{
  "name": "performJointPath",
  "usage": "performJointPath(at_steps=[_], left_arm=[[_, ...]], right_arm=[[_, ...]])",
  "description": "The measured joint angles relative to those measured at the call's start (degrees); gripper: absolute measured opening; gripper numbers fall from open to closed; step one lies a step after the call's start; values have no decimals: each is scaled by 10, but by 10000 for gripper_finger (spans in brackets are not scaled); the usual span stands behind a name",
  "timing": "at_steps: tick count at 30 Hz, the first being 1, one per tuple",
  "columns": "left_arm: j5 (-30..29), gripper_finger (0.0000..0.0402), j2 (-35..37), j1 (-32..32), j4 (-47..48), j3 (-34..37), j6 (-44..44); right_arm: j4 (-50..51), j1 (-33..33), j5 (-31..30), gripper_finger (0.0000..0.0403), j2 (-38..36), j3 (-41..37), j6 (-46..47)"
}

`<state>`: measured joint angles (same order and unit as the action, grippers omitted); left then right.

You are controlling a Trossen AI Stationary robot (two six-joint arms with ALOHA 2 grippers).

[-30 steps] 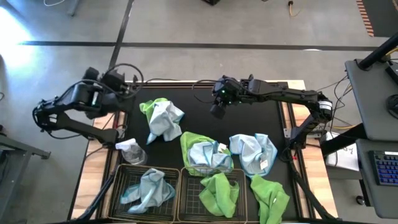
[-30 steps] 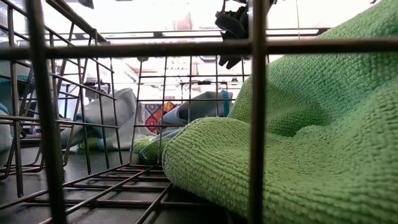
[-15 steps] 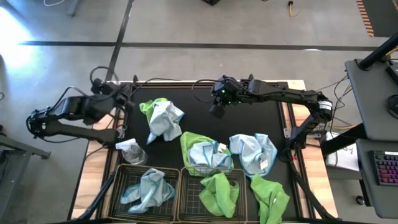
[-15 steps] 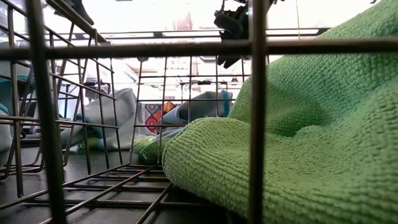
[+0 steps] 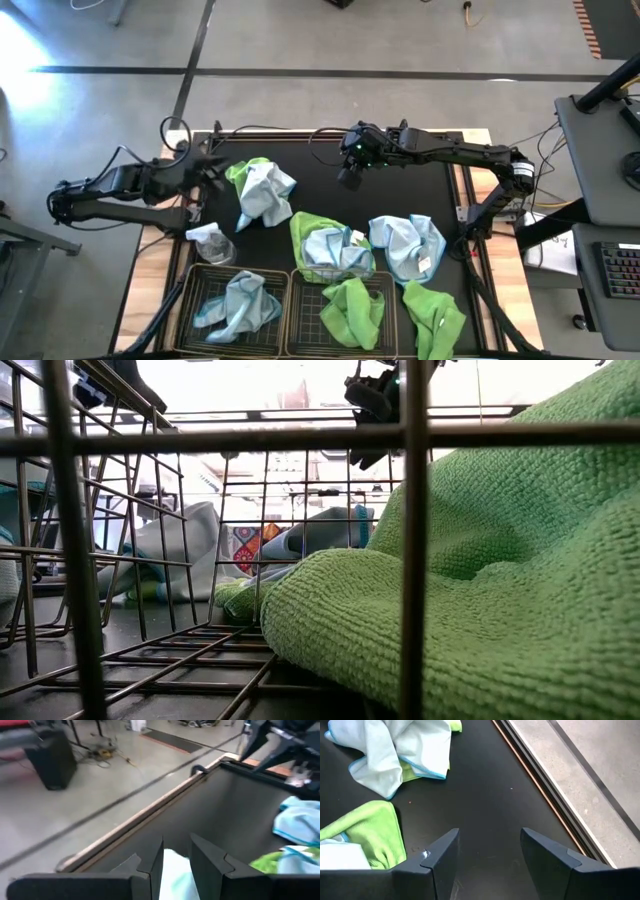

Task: Sort microfiber towel by color & place in baskets
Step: Put the top blue towel into the left wire basket

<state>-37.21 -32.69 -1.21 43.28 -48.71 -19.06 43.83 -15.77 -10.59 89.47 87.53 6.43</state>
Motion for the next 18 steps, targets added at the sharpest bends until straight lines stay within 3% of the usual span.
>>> performJointPath(at_steps=[11,18], left_arm=[[50,74,-19,0,163,1,-120],[136,74,-32,0,170,10,-151]], right_arm=[[0,0,0,206,0,0,0],[0,0,0,206,0,0,0]])
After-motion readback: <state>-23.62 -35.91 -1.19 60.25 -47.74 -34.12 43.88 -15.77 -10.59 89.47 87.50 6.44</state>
